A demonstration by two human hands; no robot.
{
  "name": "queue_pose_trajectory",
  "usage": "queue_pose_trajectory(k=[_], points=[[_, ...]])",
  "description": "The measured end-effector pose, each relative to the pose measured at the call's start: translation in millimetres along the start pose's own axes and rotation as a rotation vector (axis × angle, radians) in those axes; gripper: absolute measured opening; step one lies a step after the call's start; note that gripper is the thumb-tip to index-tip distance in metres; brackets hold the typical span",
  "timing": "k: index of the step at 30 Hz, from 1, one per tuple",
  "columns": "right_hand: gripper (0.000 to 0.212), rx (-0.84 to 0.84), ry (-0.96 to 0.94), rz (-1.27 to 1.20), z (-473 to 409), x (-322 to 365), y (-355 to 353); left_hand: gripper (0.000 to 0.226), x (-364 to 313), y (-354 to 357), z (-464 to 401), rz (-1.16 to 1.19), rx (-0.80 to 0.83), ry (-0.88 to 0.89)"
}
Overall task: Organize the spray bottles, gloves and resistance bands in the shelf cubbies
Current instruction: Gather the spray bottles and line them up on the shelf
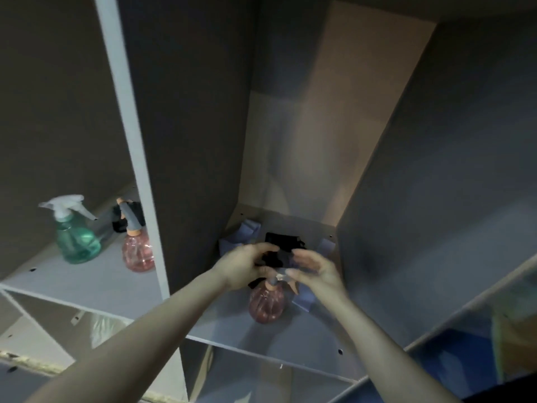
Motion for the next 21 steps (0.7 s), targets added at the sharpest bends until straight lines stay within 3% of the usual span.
queue_pose_trajectory(k=[3,6,14,21], points=[[0.043,0.015,-0.119,0.052,12.3,47.7,-3.0,0.055,-12.8,-42.4,45.4,0.157,-0.09,0.035],[0.041,0.164,-0.221,0.082,31.9,97.4,16.0,0.041,-19.0,-89.1,101.9,0.309,-0.126,0.029],[0.037,0.474,-0.447,0.147,91.3,192.3,108.4,0.036,36.8,-183.6,219.7,0.238,-0.56,-0.142],[0.044,0.549,-0.44,0.174,108.1,233.3,218.9,0.036,94.5,-244.7,316.8,0.221,-0.707,-0.232]])
Point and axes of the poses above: each hand's wrist, its own z-axis away from the middle knuckle, its own y-axis out of the palm, x = y × z, the point moved 2 cm from there along -z, towards the middle knuckle, and after that the axes turned 11 degrees about z, right-handed, at the moved point
